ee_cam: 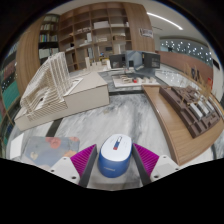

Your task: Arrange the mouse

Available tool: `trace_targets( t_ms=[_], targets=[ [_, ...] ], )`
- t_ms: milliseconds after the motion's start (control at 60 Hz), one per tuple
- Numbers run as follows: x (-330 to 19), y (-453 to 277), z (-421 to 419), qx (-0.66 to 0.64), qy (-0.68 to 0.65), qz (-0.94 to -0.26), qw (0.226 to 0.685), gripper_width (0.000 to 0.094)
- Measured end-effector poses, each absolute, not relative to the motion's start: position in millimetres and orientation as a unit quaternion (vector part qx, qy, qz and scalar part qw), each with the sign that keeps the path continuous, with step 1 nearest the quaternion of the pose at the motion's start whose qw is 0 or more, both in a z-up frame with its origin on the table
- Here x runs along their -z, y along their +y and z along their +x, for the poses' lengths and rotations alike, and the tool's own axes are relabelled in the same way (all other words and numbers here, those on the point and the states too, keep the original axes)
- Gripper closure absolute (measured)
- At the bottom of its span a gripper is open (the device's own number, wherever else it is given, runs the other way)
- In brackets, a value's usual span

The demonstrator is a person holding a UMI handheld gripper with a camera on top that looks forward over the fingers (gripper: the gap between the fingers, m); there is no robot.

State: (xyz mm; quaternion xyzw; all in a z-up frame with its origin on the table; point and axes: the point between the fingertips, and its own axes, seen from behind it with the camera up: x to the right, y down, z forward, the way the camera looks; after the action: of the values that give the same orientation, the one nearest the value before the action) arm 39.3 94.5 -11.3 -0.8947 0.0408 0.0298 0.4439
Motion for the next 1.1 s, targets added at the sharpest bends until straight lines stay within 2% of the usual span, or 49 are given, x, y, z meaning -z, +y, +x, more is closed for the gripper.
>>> trace_targets(
  t_ms=[50,67,167,183,200,250,283,367,433,517,583,733,817,867,883,900,917,950,983,1033,1050,1100],
  targets=[
    [14,103,45,0.002,0.034,-0.893,0.449,0.0272],
    [14,105,45,0.006,0.032,-0.891,0.452,0.0355],
    [15,107,44,0.018,0.052,-0.889,0.454,0.0435],
    [16,106,46,0.016,0.061,-0.891,0.449,0.0407],
    [15,106,46,0.013,0.069,-0.893,0.445,0.0471],
    [12,101,45,-0.001,0.092,-0.898,0.431,0.0505],
    [0,98,42,-0.009,0.103,-0.893,0.439,0.0525],
    [-57,89,18,0.003,0.091,-0.866,0.491,0.0537],
    [-96,74,-30,-0.010,0.060,-0.849,0.525,0.0538],
    [-121,52,-86,-0.023,0.028,-0.837,0.547,0.0539],
    [-112,37,-122,-0.025,0.002,-0.841,0.541,0.0539],
    [-22,17,-162,-0.032,-0.024,-0.886,0.463,0.0541],
    [16,5,-166,-0.020,-0.039,-0.901,0.432,0.0484],
    [12,11,-167,-0.024,-0.036,-0.890,0.453,0.0450],
    [14,10,-167,-0.025,-0.037,-0.893,0.449,0.0368],
    [16,9,-167,-0.026,-0.038,-0.896,0.442,0.0408],
    [15,11,-167,-0.029,-0.036,-0.896,0.441,0.0391],
    [15,10,-165,-0.033,-0.034,-0.900,0.434,0.0322],
    [15,7,-166,-0.045,-0.034,-0.903,0.425,0.0134],
    [5,3,-172,-0.074,-0.031,-0.901,0.427,0.0041],
    [1,1,-171,-0.082,-0.027,-0.899,0.429,0.0085],
    [-11,-10,-170,-0.098,-0.024,-0.898,0.428,0.0091]
  ],
)
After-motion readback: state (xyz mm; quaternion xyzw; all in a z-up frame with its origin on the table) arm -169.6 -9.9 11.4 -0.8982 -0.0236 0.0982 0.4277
